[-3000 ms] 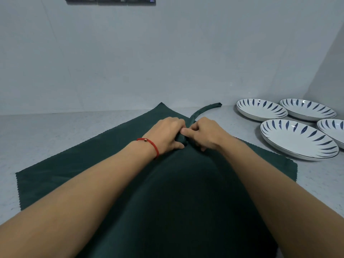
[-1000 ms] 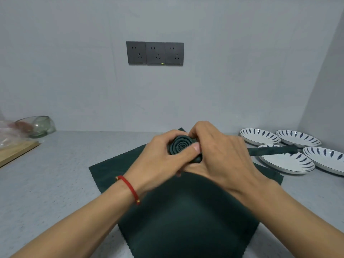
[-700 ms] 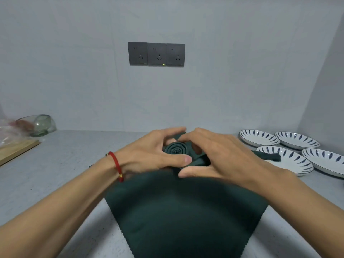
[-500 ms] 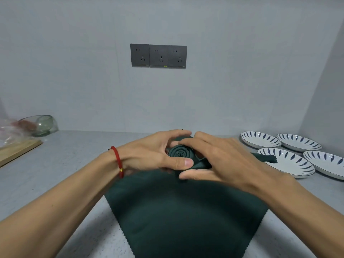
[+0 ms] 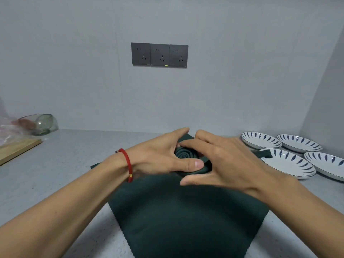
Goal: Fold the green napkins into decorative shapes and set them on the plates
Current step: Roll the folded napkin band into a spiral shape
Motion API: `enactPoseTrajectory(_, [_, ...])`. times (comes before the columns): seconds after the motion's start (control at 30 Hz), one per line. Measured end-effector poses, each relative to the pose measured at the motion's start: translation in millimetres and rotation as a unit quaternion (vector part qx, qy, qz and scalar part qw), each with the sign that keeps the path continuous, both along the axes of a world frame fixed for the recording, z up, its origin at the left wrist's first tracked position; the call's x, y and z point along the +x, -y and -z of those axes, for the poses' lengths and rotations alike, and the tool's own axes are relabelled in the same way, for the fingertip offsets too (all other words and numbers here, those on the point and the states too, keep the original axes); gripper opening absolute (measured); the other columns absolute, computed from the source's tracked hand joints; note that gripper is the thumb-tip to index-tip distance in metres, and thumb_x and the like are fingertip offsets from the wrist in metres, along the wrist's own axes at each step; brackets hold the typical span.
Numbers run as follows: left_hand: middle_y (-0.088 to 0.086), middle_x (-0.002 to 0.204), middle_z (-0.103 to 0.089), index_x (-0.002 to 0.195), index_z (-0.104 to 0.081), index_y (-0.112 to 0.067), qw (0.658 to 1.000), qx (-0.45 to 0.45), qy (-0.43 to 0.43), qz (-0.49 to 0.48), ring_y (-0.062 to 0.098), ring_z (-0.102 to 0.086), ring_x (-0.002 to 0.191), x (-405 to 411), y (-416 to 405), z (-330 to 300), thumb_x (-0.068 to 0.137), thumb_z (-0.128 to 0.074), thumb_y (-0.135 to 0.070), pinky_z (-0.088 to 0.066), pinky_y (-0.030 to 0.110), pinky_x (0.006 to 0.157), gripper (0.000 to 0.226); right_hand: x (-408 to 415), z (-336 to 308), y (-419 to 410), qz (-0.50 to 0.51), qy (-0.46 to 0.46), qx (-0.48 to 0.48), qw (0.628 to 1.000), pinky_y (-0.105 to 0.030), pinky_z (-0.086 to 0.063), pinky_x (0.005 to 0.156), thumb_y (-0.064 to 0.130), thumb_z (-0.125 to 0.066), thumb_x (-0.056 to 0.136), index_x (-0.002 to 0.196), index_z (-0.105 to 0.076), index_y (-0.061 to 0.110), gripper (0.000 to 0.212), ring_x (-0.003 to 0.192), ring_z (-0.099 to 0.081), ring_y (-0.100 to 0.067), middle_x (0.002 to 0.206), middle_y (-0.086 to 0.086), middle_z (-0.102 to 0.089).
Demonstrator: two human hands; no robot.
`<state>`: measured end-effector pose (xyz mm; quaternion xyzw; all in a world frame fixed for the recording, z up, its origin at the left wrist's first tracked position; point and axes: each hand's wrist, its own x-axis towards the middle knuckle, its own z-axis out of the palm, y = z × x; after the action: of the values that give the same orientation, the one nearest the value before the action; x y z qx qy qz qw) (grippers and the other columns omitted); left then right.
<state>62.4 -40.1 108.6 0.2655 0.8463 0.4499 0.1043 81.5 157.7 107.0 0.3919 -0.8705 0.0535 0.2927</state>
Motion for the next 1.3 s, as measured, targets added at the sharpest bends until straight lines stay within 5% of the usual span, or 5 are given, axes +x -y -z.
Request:
enactPoseTrajectory(0.27, [-0.009, 0.099, -0.069, 0.117, -0.053, -0.033, 0.99, 0.038, -0.098, -0.09, 0.01, -0.067, 0.089, 14, -20, 22, 0.08, -0.062, -0.048, -0.056, 0.048, 0.086, 0.041, -4, 13, 11, 0.085, -0.06, -0.017, 0.994, -0.027, -0.018, 0.044, 0.077, -0.051, 0.064, 0.094, -0.054, 0.018, 0.066, 0.049, -0.051, -0.025, 0.084, 0.006, -0.05])
enactPoseTrajectory(0.47, [-0.019, 0.131, -0.06, 0.157, 0.01, -0.038, 0.997, 0.057, 0.041, 0.011, 0.001, -0.061, 0.119, 13, -6, 3, 0.093, -0.07, -0.023, -0.045, 0.026, 0.108, 0.103, -3, 8, 0, 0.007, -0.02, -0.04, 0.999, -0.03, -0.041, 0.044, 0.083, -0.056, 0.07, 0.106, -0.061, 0.027, 0.067, 0.057, -0.056, -0.016, 0.088, 0.014, -0.052])
enactPoseTrajectory(0.87, [-0.01, 0.123, -0.065, 0.153, 0.023, -0.04, 0.996, 0.086, -0.005, -0.022, 0.005, -0.067, 0.108, 18, -12, 3, 0.092, -0.071, -0.023, -0.051, 0.027, 0.101, 0.113, -2, 11, 5, 0.049, -0.082, -0.053, 0.994, -0.027, -0.028, 0.038, 0.082, -0.059, 0.071, 0.102, -0.067, 0.02, 0.07, 0.045, -0.047, -0.023, 0.085, 0.007, -0.052])
enactPoseTrajectory(1.07, [-0.014, 0.122, -0.065, 0.149, -0.032, -0.034, 0.979, 0.132, -0.075, -0.136, 0.002, -0.062, 0.114, 27, -33, 19, 0.076, -0.072, -0.053, -0.051, 0.034, 0.103, 0.085, 2, 13, 8, 0.13, -0.159, -0.039, 0.978, -0.023, -0.02, 0.039, 0.074, -0.052, 0.078, 0.094, -0.065, 0.009, 0.068, 0.034, -0.041, -0.024, 0.083, -0.006, -0.056])
enactPoseTrajectory(1.3, [-0.015, 0.13, -0.058, 0.158, 0.0, -0.039, 0.994, 0.111, 0.01, -0.008, -0.001, -0.063, 0.114, 25, -16, 1, 0.087, -0.074, -0.022, -0.048, 0.028, 0.105, 0.104, 9, 8, -1, 0.06, -0.076, -0.012, 0.995, -0.024, -0.027, 0.037, 0.082, -0.056, 0.074, 0.113, -0.063, 0.02, 0.072, 0.04, -0.043, -0.022, 0.097, 0.005, -0.05])
